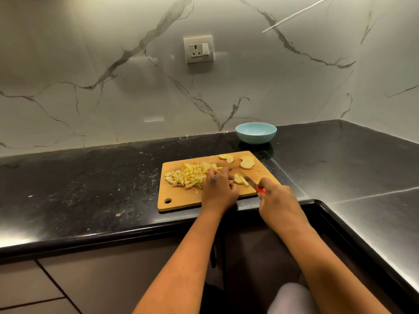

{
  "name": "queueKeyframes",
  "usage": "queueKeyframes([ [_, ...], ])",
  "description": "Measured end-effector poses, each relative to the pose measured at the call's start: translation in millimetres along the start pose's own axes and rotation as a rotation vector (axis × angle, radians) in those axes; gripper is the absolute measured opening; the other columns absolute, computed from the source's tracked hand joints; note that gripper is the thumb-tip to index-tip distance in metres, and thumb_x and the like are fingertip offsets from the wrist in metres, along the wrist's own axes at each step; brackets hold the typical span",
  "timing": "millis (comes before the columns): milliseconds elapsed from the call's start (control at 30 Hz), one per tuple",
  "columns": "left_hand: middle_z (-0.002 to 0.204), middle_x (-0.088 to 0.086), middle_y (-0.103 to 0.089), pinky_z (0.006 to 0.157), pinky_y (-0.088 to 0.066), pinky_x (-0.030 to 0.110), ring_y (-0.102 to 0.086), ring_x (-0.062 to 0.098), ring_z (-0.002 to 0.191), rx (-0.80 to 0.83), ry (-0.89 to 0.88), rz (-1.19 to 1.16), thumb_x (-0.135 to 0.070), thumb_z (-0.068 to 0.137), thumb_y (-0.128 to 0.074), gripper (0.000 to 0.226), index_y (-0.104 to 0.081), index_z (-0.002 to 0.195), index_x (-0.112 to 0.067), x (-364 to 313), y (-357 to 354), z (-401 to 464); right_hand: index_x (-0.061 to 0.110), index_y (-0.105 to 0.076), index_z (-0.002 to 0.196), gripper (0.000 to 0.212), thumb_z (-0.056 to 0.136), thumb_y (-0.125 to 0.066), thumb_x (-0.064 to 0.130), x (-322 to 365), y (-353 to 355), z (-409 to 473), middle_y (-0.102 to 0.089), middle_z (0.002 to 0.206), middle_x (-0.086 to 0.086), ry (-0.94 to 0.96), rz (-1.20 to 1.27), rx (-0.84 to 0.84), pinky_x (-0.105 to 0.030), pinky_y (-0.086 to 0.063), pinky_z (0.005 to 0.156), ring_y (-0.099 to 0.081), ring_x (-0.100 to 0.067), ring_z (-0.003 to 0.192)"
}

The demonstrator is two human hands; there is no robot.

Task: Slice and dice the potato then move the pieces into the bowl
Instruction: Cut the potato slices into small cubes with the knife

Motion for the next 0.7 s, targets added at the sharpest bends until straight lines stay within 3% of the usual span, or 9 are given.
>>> queueKeyframes([
  [133, 0.11, -0.004, -0.069, 0.097, -0.037, 0.041, -0.044, 0.024, 0.117, 0.018, -0.009, 0.01, -0.017, 0.084, -0.052, 0.051, -0.047, 0.136, -0.017, -3, -2, 0, 0.017, -0.053, 0.105, 0.016, 0.095, -0.047, 0.005, 4, -17, 3, -0.053, 0.079, -0.006, -0.001, -0.051, 0.059, -0.033, -0.051, 0.058, -0.056, -0.022, 0.071],
  [433, 0.116, 0.009, -0.062, 0.101, -0.034, 0.041, -0.046, 0.026, 0.119, 0.034, -0.031, 0.084, -0.02, 0.088, -0.052, 0.046, -0.05, 0.134, -0.015, -7, -2, 2, 0.013, -0.054, 0.1, 0.018, 0.094, -0.043, 0.0, 20, -28, 15, -0.045, 0.077, -0.001, 0.046, -0.101, 0.124, -0.025, -0.036, 0.055, -0.05, -0.02, 0.071],
  [567, 0.114, 0.011, -0.059, 0.098, -0.035, 0.042, -0.047, 0.027, 0.114, 0.038, -0.038, 0.1, -0.022, 0.089, -0.052, 0.043, -0.051, 0.131, -0.015, -7, -4, 1, 0.017, -0.049, 0.095, 0.018, 0.091, -0.043, 0.0, 11, -20, 4, -0.046, 0.081, -0.003, 0.002, -0.158, 0.168, -0.03, -0.04, 0.059, -0.044, -0.018, 0.067],
  [700, 0.113, 0.005, -0.06, 0.096, -0.036, 0.039, -0.047, 0.024, 0.113, 0.029, -0.04, 0.095, -0.026, 0.089, -0.052, 0.04, -0.051, 0.129, -0.02, -1, -9, 3, 0.021, -0.054, 0.1, 0.018, 0.091, -0.051, 0.006, -10, -3, -6, -0.053, 0.09, -0.006, -0.055, -0.156, 0.2, -0.028, -0.045, 0.057, -0.05, -0.017, 0.068],
])
Point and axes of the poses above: each hand's wrist, its own z-axis towards the middle knuckle, its own y-axis out of the back of the hand, x = y × z, the point moved 10 cm from there along z, towards the middle knuckle
